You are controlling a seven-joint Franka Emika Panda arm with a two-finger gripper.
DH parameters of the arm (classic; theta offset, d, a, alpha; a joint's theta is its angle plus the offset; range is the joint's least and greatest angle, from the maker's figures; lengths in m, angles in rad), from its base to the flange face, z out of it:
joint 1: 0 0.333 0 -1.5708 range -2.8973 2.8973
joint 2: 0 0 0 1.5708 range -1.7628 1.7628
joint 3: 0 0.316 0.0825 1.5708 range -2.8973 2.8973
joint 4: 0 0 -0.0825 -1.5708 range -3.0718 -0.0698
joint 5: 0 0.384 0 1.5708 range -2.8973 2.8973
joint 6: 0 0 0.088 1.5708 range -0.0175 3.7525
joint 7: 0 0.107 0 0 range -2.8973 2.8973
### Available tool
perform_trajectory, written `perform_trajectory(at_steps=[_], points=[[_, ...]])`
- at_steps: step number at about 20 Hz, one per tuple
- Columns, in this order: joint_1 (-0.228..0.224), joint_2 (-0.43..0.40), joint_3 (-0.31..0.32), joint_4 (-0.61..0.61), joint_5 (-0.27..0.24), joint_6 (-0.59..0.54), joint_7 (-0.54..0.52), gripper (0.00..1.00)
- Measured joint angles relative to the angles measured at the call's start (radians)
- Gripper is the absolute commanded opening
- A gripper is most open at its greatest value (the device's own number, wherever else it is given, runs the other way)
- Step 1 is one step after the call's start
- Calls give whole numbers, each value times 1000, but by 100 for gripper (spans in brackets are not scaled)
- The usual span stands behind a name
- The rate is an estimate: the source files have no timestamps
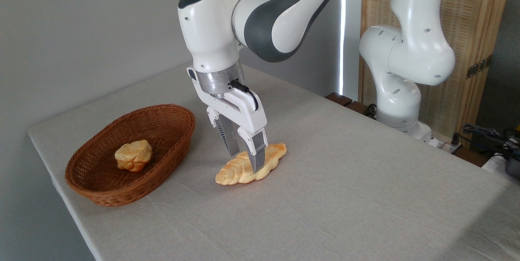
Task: Put bread into the basket
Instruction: 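Close the gripper fingers around the middle of the croissant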
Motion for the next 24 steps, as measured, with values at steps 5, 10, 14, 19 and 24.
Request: perform_trajectory(at_steps=[5, 10, 14, 19, 24], points=[[1, -1, 0, -1, 0, 0, 21, 100], [3, -1, 3, -4, 1, -2, 69, 100], [4, -1, 9, -7, 1, -8, 110, 100], [4, -1, 9, -9, 1, -12, 115, 100], [4, 1, 9, -13, 1, -13, 116, 100]])
